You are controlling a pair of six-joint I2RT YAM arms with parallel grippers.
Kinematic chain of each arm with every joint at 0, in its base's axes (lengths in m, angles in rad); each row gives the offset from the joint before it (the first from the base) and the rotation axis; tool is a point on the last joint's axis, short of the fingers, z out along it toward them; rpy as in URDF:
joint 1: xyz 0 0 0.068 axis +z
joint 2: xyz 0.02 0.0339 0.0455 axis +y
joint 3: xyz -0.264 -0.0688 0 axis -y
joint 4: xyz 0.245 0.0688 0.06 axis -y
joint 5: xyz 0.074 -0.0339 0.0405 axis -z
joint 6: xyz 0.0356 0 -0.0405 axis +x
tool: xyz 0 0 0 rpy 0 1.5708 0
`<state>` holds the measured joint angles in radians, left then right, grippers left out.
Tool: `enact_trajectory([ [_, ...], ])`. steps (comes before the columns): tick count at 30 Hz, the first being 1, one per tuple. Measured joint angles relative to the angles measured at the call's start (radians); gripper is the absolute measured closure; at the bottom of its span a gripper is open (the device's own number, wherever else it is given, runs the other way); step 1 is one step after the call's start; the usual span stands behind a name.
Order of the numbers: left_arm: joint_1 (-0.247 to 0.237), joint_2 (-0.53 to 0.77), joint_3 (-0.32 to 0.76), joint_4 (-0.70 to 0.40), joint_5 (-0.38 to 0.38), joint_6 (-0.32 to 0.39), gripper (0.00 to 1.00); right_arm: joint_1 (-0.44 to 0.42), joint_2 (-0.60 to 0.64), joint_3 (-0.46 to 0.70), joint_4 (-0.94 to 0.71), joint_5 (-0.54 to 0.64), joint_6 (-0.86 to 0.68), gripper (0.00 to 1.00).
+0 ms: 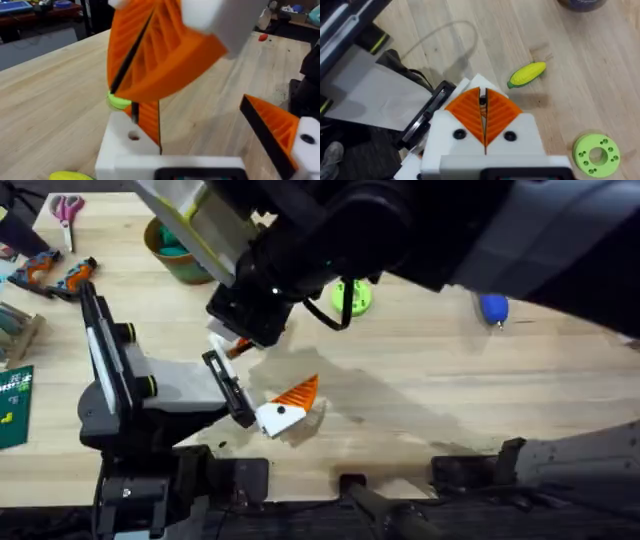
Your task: Pick up the gripper from the table and insert it into the empty holder that is missing its gripper. Then pick up a screw, insert it into the mounting hole, and use the screwdriver to tighten it. Finally, clean up the table by picking up the vegetable and placing it into the bucket.
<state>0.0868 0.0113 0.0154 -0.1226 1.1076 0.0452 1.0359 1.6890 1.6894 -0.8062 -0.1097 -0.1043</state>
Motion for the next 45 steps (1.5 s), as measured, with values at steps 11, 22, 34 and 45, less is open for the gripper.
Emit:
enact_trajectory([
  [11,0.0,0.0,0.0,0.0,0.0,0.0,0.015,0.0,0.021,-0.004,0.003,0.0,0.0,0.996],
  [22,0.0,0.0,0.0,0.0,0.0,0.0,0.015,0.0,0.021,-0.004,0.0,0.0,0.0,0.996],
  [34,0.0,0.0,0.0,0.0,0.0,0.0,0.014,0.0,0.021,-0.019,0.006,0.0,0.0,0.996],
  [45,0.0,0.0,0.0,0.0,0.0,0.0,0.015,0.0,0.021,-0.069,0.054,-0.011,0.022,0.996],
])
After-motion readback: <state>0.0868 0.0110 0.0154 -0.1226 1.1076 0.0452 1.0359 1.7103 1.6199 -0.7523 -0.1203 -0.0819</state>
